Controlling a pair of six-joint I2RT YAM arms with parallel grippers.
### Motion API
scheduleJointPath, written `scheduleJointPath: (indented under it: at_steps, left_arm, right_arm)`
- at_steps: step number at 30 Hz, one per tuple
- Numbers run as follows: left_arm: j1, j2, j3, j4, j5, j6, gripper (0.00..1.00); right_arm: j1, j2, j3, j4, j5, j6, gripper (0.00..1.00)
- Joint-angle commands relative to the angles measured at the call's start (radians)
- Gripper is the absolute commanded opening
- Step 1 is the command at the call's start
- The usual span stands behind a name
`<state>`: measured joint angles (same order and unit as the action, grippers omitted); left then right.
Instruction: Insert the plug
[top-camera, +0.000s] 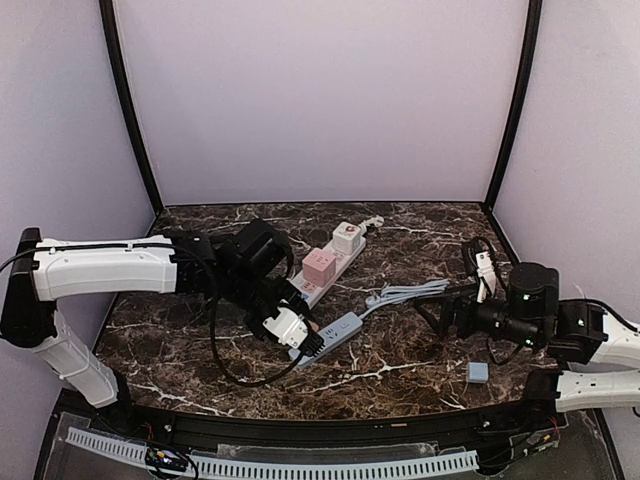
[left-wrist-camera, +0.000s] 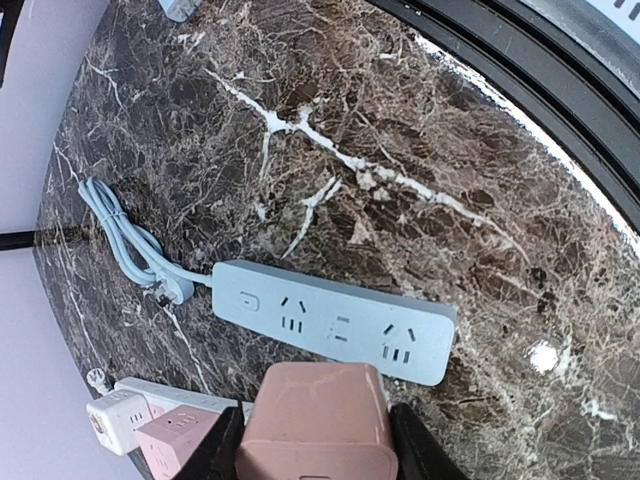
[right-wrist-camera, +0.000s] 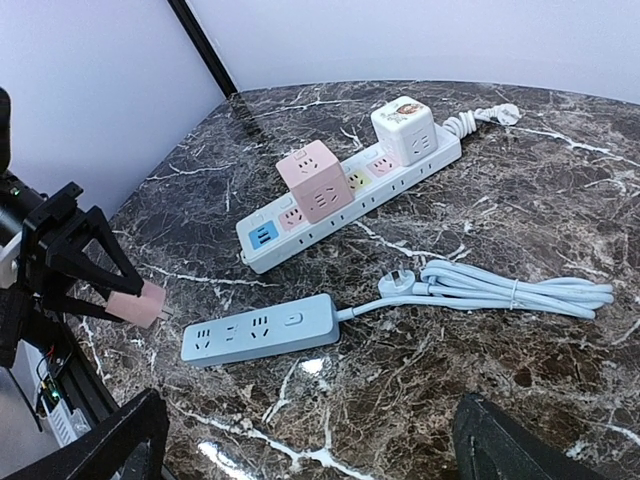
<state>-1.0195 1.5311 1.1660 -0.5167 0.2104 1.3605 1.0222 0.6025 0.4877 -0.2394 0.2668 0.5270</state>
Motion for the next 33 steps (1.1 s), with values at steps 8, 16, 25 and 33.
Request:
scheduleJointPath:
  at_steps: [8, 16, 25, 33]
  left_arm:
    - [0.019, 0.174, 0.224, -0.342, -0.024, 0.116, 0.01]
    - [0.029, 0.182, 0.227, -0.355, 0.04, 0.273, 0.01]
    - [0.046, 0.252, 0.279, -0.414, 0.102, 0.342, 0.01]
    - [0.056, 0.331, 0.32, -0.427, 0.041, 0.349, 0.01]
  right_arm:
    - [0.006, -0.037, -0.04, 0.056, 0.003, -0.031, 0.99]
    - [0.006, -0.052, -0.049, 0.071, -0.018, -0.034, 0.99]
    - [0.007, -0.043, -0.056, 0.092, -0.052, -0.04, 0.99]
    - [0.006, -0.055, -0.065, 0.097, -0.061, -0.039, 0.99]
